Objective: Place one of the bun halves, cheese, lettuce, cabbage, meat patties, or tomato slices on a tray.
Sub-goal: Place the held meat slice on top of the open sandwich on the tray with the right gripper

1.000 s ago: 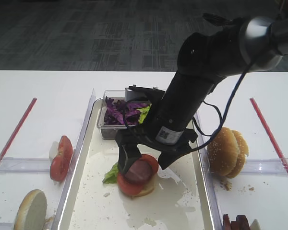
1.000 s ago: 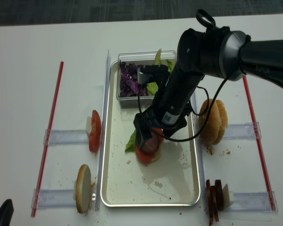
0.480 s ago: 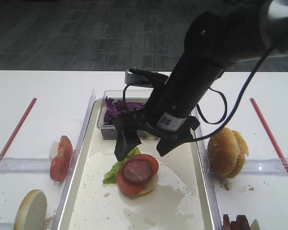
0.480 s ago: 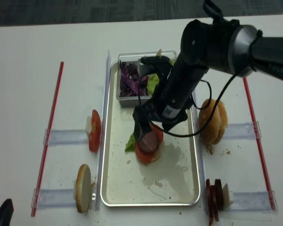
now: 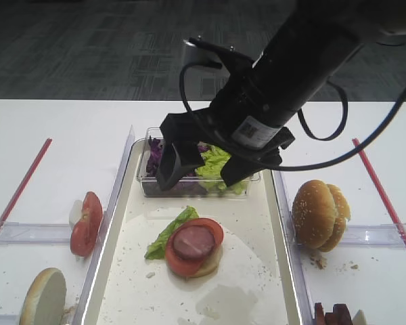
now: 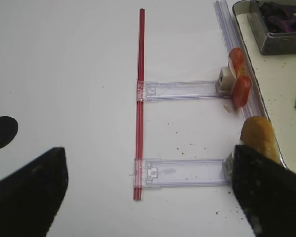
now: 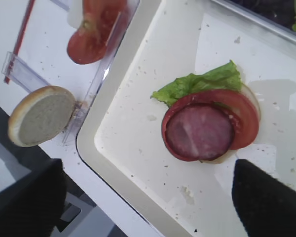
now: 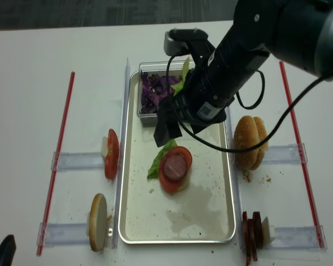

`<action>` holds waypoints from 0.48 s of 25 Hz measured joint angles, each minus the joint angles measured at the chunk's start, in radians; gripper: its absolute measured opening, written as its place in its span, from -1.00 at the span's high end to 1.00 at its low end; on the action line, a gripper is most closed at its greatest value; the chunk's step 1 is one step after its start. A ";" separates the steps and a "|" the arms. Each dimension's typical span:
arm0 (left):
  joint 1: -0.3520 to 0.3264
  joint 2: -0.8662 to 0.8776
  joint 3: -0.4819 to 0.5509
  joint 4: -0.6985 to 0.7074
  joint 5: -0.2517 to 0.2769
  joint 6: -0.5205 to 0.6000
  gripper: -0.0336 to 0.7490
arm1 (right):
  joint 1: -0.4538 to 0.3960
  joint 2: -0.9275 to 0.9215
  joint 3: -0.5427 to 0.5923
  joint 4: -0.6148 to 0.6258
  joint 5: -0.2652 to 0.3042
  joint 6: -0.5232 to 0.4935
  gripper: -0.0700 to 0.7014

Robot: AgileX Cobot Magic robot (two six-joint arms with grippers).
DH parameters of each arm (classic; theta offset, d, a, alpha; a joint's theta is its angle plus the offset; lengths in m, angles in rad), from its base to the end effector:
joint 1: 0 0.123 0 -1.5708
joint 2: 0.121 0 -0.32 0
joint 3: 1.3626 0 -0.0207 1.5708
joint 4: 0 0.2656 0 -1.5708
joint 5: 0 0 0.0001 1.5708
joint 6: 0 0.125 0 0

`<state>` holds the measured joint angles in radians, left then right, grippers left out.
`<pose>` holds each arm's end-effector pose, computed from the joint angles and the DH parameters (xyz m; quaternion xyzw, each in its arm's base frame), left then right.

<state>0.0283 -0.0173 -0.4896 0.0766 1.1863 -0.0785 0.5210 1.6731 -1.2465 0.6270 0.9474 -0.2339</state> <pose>-0.0066 0.0087 0.2524 -0.0511 0.8805 0.0263 0.4705 0.2909 0.2356 0.2643 -0.2143 0.9280 0.2898 0.0941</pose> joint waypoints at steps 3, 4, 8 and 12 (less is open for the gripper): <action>0.000 0.000 0.000 0.000 0.000 0.000 -0.67 | 0.000 -0.040 0.000 0.000 0.015 0.005 -0.97; 0.000 0.000 0.000 0.000 0.000 0.000 -0.67 | 0.000 -0.050 0.000 0.000 0.017 0.007 -0.97; 0.000 0.000 0.000 0.000 0.000 0.000 -0.67 | 0.000 -0.086 0.000 -0.008 0.021 0.024 -0.97; 0.000 0.000 0.000 0.000 0.000 0.000 -0.67 | 0.000 -0.098 0.000 -0.033 0.024 0.036 -0.97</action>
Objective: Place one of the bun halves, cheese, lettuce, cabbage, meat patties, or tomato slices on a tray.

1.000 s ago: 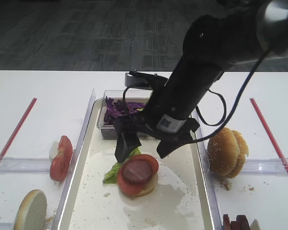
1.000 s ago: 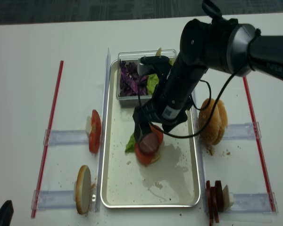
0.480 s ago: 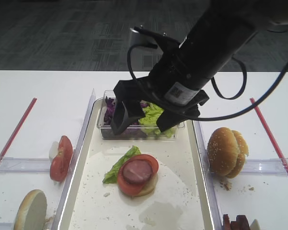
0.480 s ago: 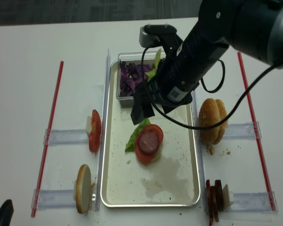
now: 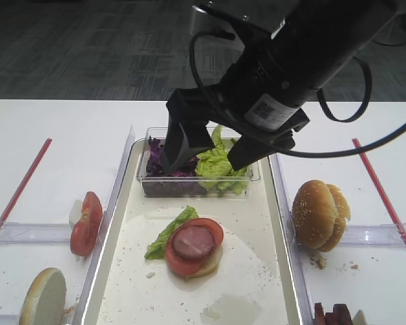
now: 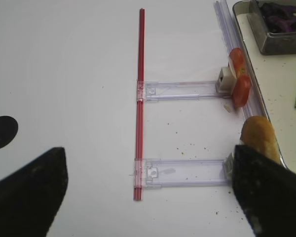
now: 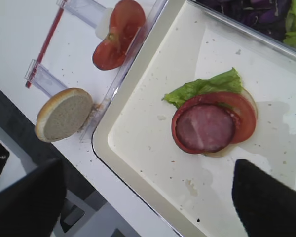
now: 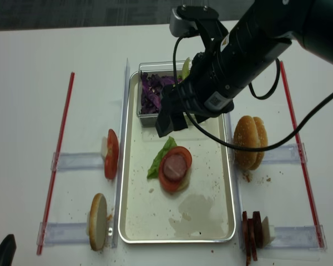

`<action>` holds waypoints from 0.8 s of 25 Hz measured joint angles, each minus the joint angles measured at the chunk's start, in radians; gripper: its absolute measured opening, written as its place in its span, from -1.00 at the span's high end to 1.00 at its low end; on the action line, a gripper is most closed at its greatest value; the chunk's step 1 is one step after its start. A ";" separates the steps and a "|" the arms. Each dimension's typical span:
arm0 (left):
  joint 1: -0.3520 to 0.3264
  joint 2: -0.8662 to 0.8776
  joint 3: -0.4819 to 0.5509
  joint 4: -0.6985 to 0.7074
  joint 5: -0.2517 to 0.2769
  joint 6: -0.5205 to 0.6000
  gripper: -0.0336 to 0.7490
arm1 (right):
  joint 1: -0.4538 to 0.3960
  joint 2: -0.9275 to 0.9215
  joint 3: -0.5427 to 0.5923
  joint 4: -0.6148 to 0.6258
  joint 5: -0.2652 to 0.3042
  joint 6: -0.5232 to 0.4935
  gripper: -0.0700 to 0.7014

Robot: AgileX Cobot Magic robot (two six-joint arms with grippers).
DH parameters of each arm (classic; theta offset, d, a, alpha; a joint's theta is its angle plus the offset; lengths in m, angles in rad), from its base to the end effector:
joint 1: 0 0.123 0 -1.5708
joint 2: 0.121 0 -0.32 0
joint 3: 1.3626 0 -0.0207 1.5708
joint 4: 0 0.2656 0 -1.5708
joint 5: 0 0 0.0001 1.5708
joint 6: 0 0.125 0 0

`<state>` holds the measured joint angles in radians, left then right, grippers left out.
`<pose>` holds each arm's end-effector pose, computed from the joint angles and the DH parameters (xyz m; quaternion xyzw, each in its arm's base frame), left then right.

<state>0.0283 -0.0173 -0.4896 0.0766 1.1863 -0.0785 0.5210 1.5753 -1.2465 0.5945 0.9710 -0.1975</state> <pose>-0.0066 0.0087 0.2524 -0.0511 0.8805 0.0263 0.4705 0.2755 0.2248 0.2971 -0.2188 0.9228 0.2913 0.1251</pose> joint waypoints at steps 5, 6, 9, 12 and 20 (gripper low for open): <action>0.000 0.000 0.000 0.000 0.000 0.000 -0.67 | 0.000 0.000 0.000 -0.105 0.000 0.056 -0.97; 0.000 0.000 0.000 0.000 0.000 0.000 -0.67 | 0.000 0.000 0.000 -0.143 0.000 0.078 -0.97; 0.000 0.000 0.000 0.000 0.000 0.000 -0.67 | 0.000 0.000 0.000 -0.274 0.000 0.162 -0.97; 0.000 0.000 0.000 0.000 0.000 0.000 -0.67 | 0.000 0.000 0.000 -0.395 0.006 0.242 -0.97; 0.000 0.000 0.000 0.000 0.000 0.000 -0.67 | 0.000 0.000 0.000 -0.484 0.015 0.279 -0.97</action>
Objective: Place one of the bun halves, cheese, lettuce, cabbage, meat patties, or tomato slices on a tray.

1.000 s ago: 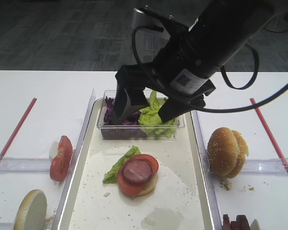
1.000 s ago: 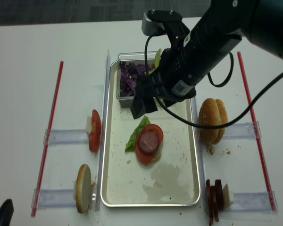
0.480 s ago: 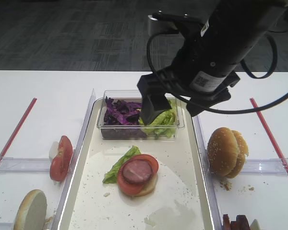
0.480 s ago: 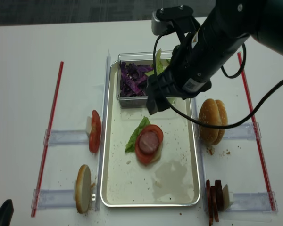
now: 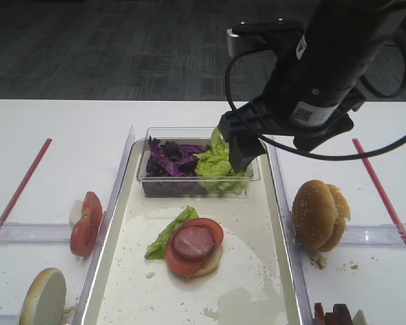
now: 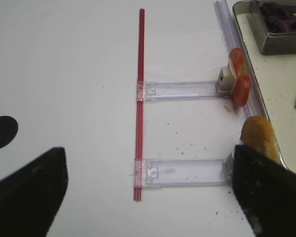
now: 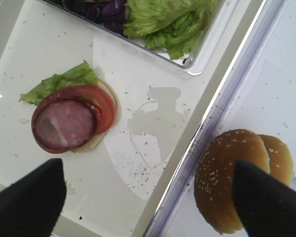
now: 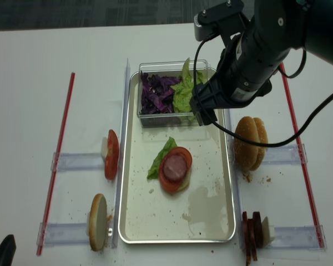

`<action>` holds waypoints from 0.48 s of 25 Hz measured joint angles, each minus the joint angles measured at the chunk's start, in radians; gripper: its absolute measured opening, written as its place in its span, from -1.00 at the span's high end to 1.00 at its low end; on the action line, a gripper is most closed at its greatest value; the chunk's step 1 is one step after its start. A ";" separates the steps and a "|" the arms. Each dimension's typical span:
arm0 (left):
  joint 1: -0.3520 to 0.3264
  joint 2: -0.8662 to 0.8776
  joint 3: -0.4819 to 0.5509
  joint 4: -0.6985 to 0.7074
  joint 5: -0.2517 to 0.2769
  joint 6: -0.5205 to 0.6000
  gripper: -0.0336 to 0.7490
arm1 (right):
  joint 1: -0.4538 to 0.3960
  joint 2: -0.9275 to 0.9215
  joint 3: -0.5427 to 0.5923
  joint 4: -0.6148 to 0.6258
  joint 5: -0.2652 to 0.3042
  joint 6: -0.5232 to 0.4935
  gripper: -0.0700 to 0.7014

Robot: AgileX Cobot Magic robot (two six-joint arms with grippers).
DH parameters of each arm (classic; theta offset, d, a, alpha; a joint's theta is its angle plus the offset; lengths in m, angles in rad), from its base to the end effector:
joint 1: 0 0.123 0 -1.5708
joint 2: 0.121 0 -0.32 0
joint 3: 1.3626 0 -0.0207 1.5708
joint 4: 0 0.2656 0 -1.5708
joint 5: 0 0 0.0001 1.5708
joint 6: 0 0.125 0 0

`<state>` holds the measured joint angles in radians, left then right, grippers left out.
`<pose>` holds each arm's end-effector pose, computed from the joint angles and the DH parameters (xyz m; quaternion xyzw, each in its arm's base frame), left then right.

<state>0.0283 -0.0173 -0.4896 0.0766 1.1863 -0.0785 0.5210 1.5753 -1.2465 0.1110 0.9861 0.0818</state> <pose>-0.0066 0.0087 0.2524 -0.0511 0.8805 0.0263 0.4705 0.2935 0.1817 0.2799 -0.1926 0.9650 0.0991 0.1477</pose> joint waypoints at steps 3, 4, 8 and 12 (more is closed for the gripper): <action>0.000 0.000 0.000 0.000 0.000 0.000 -0.67 | 0.000 0.000 0.000 -0.007 0.000 0.016 -0.97; 0.000 0.000 0.000 0.000 0.000 0.000 -0.67 | 0.000 0.000 0.000 -0.017 0.000 0.021 -0.97; 0.000 0.000 0.000 0.000 0.000 0.000 -0.67 | -0.042 0.000 0.000 -0.035 0.004 0.032 -0.97; 0.000 0.000 0.000 0.000 0.000 0.000 -0.67 | -0.166 0.000 0.000 -0.055 0.032 0.034 -0.95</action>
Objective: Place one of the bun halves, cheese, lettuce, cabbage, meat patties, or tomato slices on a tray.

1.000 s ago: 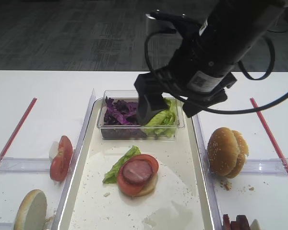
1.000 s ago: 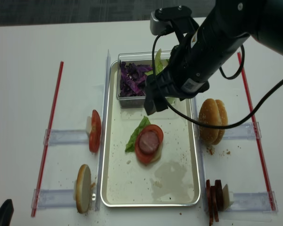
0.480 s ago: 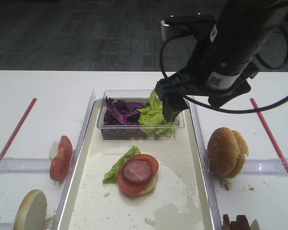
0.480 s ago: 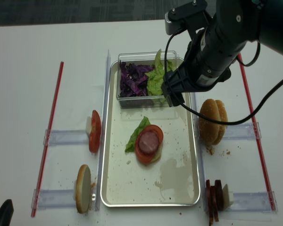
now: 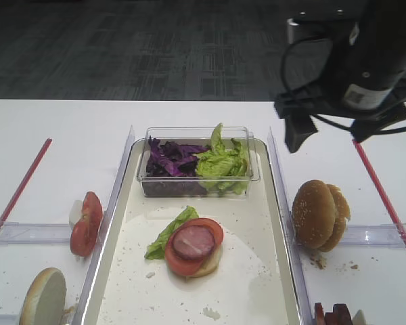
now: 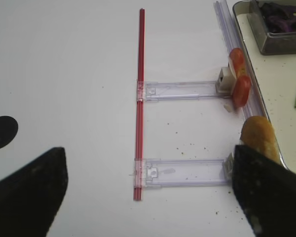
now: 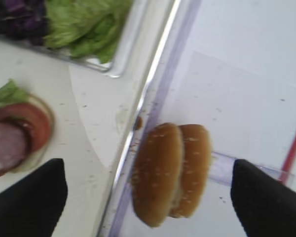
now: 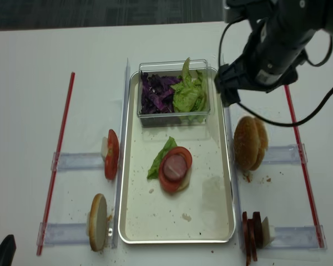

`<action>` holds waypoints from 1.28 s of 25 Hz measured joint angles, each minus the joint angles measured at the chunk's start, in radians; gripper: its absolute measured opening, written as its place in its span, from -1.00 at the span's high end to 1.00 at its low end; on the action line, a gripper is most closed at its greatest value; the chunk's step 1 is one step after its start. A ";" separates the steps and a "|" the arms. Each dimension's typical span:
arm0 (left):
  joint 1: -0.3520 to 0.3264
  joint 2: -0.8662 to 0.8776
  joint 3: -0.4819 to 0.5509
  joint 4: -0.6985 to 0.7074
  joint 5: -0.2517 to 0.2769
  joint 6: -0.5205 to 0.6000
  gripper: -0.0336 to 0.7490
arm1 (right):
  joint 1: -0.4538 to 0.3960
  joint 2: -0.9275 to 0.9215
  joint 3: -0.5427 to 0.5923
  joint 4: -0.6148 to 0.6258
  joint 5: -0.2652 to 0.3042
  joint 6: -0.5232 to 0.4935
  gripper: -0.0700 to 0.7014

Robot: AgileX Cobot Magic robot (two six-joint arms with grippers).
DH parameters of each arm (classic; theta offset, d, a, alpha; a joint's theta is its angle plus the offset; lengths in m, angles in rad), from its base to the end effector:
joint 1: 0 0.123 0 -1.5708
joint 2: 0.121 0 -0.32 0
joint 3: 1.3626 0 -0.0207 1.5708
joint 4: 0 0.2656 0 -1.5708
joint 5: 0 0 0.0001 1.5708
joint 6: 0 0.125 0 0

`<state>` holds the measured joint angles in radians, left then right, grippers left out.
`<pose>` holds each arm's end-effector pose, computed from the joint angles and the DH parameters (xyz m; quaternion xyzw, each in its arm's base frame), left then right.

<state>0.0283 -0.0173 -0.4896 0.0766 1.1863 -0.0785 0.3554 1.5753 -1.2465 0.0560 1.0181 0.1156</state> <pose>-0.0066 0.0087 0.2524 -0.0511 0.8805 0.0263 0.4705 0.3177 0.1243 0.2782 -0.1074 0.9817 0.0612 0.1446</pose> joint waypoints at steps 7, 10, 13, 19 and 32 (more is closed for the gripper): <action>0.000 0.000 0.000 0.000 0.000 0.000 -0.67 | -0.248 0.000 0.000 -0.028 0.044 -0.018 -0.94; 0.000 0.000 0.000 0.000 0.000 0.000 -0.67 | -0.322 0.000 0.000 -0.030 0.046 -0.028 -0.94; 0.000 0.000 0.000 0.000 0.000 0.000 -0.67 | -0.376 0.000 0.000 -0.030 0.051 -0.044 -0.94; 0.000 0.000 0.000 0.000 0.000 0.000 -0.67 | -0.404 0.000 0.000 -0.007 0.078 -0.068 -0.94; 0.000 0.000 0.000 0.000 0.000 0.000 -0.67 | -0.404 -0.196 0.213 0.024 0.079 -0.077 -0.94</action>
<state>0.0283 -0.0173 -0.4896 0.0766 1.1863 -0.0785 -0.0482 1.3789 -1.0334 0.0801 1.0973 0.0388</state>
